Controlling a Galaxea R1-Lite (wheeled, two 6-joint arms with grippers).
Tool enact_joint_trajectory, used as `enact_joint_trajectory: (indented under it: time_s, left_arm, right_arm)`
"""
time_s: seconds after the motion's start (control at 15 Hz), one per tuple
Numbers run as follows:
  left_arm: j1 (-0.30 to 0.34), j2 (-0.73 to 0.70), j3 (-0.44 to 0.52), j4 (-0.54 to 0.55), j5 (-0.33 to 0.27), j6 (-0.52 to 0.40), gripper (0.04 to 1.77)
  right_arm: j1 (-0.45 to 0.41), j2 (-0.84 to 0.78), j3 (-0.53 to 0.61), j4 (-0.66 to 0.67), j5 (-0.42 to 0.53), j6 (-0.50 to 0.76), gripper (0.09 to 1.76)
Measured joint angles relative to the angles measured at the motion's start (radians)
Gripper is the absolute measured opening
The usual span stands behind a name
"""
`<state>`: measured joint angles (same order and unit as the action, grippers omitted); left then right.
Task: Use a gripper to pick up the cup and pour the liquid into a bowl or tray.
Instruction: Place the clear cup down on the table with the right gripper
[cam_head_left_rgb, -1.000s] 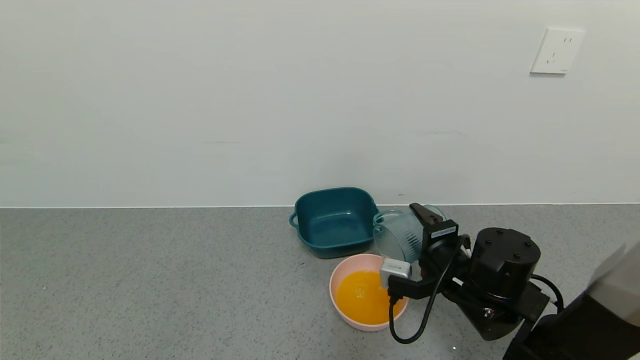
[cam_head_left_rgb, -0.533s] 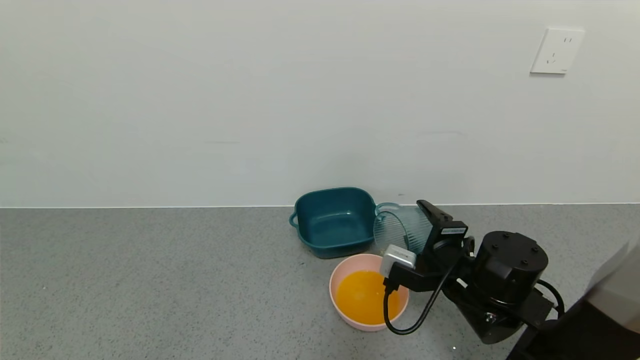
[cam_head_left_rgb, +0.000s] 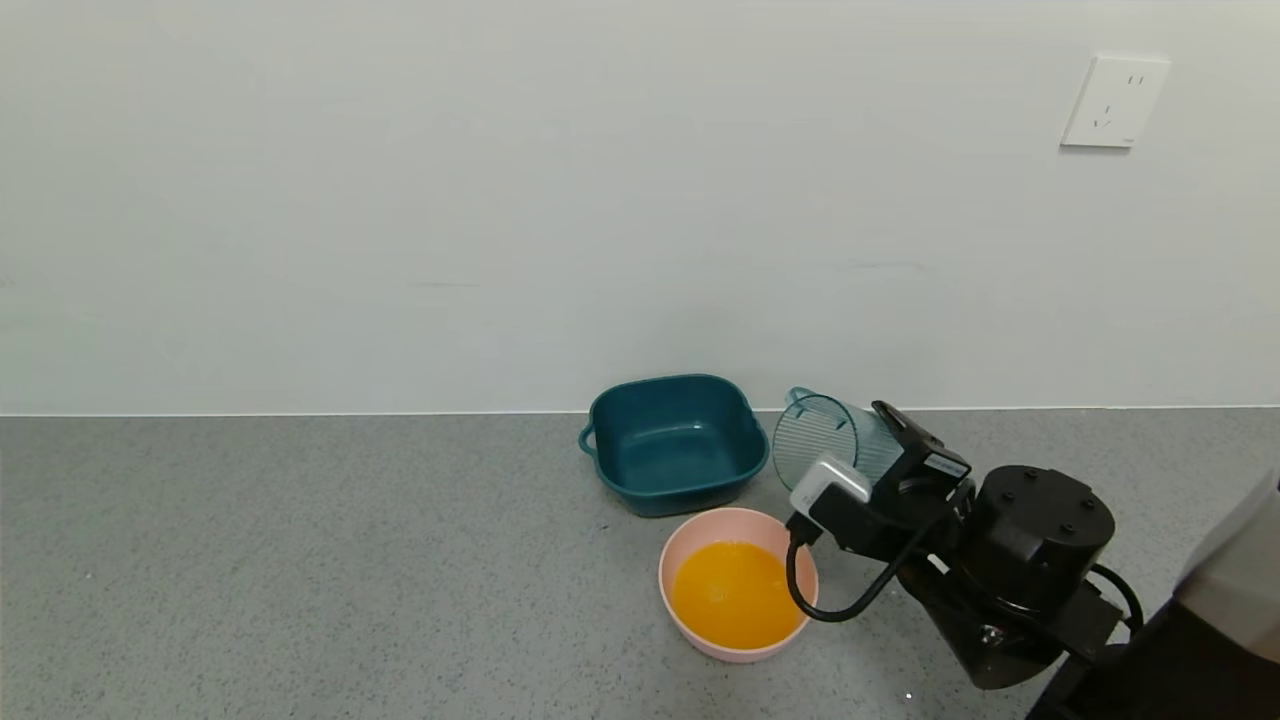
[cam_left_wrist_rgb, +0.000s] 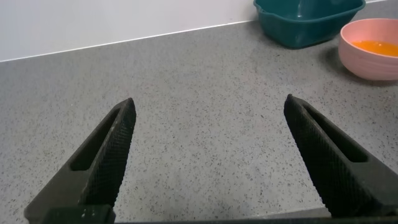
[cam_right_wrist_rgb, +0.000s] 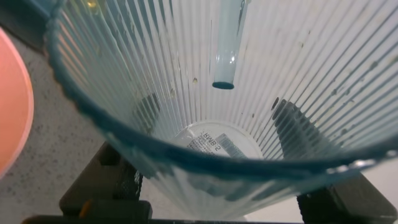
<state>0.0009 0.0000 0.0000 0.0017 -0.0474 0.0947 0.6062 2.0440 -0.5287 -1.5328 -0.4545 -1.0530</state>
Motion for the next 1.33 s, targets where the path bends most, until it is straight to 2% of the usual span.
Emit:
enact_joint_trajectory:
  time_s: [0.53,0.87,1.07,1.33]
  left_arm:
    - [0.0,0.0,0.0,0.0,0.0,0.0,1.72]
    - [0.0,0.0,0.0,0.0,0.0,0.0,1.72]
    - [-0.001,0.0,0.0,0.0,0.0,0.0,1.72]
    - [-0.001,0.0,0.0,0.0,0.0,0.0,1.72]
  right_arm:
    - [-0.048,0.001,0.003,0.004,-0.039,0.46,1.35]
    - [-0.139,0.002,0.0,0.01,-0.033,0.707,1.35]
    - [-0.208,0.011,-0.003,0.037,-0.001,0.837,1.35]
    - [-0.3,0.056,-0.021,0.044,0.081,0.944,1.35]
